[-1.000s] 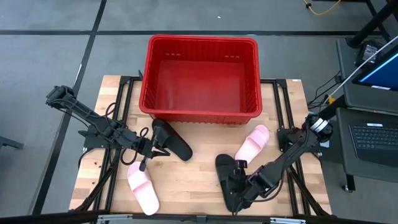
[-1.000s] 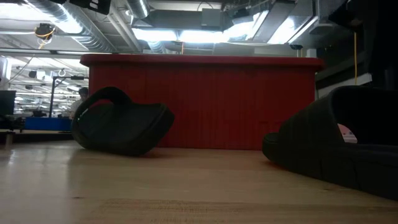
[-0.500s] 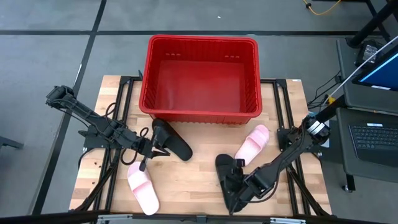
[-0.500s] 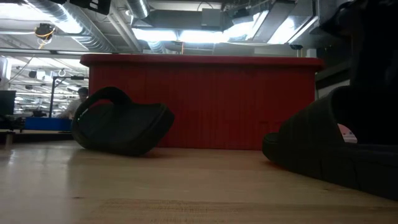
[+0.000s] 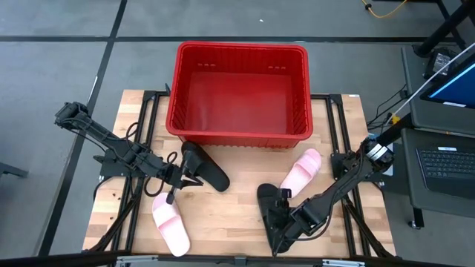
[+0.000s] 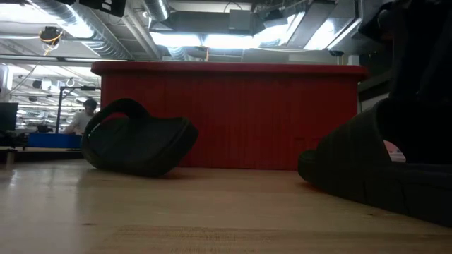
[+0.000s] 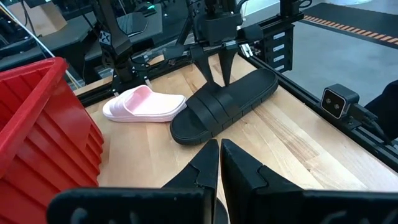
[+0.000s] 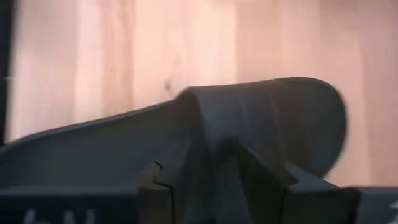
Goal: Pick and place slides into bin
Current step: Put the right black slide into the red bin
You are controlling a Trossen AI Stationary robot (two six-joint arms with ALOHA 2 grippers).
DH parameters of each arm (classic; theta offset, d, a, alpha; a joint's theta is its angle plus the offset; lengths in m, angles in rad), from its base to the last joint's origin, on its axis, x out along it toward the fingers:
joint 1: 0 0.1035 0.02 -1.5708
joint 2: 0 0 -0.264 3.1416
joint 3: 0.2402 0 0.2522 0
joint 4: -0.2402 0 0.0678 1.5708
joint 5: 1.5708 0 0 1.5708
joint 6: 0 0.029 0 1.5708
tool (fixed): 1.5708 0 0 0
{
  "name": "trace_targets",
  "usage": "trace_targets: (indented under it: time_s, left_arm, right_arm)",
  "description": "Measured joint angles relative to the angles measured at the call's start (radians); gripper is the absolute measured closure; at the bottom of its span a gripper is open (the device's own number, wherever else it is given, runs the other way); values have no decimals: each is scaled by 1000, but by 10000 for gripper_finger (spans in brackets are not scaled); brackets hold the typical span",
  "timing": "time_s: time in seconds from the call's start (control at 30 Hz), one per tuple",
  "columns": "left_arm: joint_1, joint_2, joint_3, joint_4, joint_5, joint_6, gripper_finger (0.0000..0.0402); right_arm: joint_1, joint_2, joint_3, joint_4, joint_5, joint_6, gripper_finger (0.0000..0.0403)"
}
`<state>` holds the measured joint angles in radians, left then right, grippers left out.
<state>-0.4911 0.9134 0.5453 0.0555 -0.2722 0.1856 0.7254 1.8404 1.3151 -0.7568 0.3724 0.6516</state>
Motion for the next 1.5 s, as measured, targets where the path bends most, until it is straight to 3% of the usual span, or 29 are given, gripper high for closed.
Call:
trace_targets:
  time_s: [0.27,0.43,0.7,0.97,1.23,1.37,1.5]
  left_arm:
    - [0,0,0,-1,0,-15,388]
    - [0,0,0,-1,0,-45,388]
    - [0,0,0,0,0,-45,389]
    - [0,0,0,0,0,-45,390]
    - [0,0,0,1,0,-45,395]
    - [0,0,0,1,0,-52,395]
    - [0,0,0,0,0,-72,395]
  right_arm:
    - [-11,-1,0,122,-58,13,276]
    - [-31,-1,72,-27,-72,81,288]
    - [8,-2,217,-152,-59,73,393]
    - [115,-2,222,-158,75,203,398]
    - [137,49,272,-177,79,234,400]
    - [137,137,408,-340,73,218,401]
    - [140,197,488,-498,70,302,400]
